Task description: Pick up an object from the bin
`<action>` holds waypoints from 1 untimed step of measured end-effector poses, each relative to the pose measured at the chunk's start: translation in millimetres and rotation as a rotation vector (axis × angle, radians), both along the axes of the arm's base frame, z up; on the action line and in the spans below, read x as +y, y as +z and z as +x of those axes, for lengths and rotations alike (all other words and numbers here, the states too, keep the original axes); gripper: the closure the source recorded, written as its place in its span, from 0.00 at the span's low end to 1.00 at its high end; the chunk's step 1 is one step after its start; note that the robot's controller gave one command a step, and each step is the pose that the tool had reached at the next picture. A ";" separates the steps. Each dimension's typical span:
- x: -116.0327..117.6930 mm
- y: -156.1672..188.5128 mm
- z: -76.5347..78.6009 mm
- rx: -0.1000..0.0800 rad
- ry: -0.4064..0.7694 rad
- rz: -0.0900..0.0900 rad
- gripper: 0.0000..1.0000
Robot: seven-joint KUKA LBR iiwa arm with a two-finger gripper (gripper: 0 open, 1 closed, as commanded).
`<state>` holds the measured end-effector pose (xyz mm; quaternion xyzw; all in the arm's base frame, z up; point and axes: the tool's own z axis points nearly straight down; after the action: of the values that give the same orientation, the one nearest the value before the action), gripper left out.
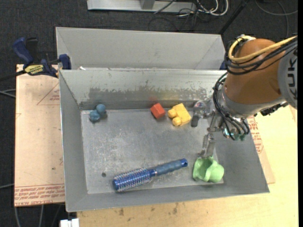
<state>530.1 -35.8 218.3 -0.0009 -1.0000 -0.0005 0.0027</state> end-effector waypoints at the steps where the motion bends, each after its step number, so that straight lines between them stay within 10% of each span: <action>1: 74.3 -148.7 -34.8 -0.014 0.420 0.001 0.00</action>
Offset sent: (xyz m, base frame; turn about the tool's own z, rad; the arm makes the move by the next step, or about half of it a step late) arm -0.0370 0.0726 -0.1483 -0.4201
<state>495.4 38.6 69.6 0.2077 -0.9782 -0.0004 -0.0044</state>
